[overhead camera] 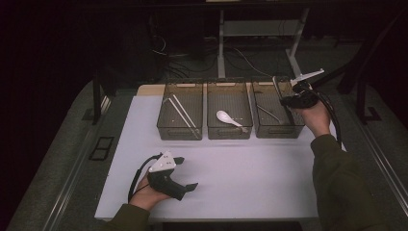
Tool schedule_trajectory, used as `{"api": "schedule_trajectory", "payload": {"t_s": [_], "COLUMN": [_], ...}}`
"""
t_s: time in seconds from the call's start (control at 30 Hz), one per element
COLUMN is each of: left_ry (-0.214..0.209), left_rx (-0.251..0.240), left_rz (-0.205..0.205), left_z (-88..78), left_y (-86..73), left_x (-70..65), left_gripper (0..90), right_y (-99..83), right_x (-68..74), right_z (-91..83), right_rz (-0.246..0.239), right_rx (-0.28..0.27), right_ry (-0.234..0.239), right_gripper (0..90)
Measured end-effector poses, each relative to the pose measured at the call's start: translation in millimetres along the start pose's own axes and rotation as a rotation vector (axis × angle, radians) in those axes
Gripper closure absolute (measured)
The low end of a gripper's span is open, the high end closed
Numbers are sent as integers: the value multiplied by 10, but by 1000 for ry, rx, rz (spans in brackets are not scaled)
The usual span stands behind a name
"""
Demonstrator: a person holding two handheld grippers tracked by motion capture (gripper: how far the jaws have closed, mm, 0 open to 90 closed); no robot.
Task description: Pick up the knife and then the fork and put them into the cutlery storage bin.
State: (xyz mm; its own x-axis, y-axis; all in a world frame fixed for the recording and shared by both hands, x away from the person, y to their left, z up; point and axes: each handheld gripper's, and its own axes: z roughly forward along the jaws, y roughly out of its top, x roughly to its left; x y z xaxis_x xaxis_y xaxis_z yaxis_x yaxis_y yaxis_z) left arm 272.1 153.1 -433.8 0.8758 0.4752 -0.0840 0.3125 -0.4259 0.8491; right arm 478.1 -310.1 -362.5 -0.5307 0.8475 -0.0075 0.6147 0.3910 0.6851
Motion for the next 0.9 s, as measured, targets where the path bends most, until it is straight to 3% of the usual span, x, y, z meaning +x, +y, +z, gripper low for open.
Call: {"api": "schedule_trajectory", "payload": {"t_s": [0.33,0.47,0.53,0.67,0.9], "left_ry": [-3,-7,-7,-6,-7], "left_rx": [-3,-2,-3,-3,-5], "left_rz": [0,6,5,7,9], "left_z": [2,3,3,1,7], "left_y": [2,4,4,6,8], "left_x": [1,1,1,-3,-5], "left_gripper": [0,0,0,0,0], "right_y": [51,58,68,61,54], "right_x": [93,130,150,157,103], "right_z": [224,322,370,402,343], "right_rz": [-45,-52,-56,-52,-11], "right_rx": [51,76,107,128,96], "right_ry": [-15,12,26,37,63], "right_gripper": [791,782,850,847,744]}}
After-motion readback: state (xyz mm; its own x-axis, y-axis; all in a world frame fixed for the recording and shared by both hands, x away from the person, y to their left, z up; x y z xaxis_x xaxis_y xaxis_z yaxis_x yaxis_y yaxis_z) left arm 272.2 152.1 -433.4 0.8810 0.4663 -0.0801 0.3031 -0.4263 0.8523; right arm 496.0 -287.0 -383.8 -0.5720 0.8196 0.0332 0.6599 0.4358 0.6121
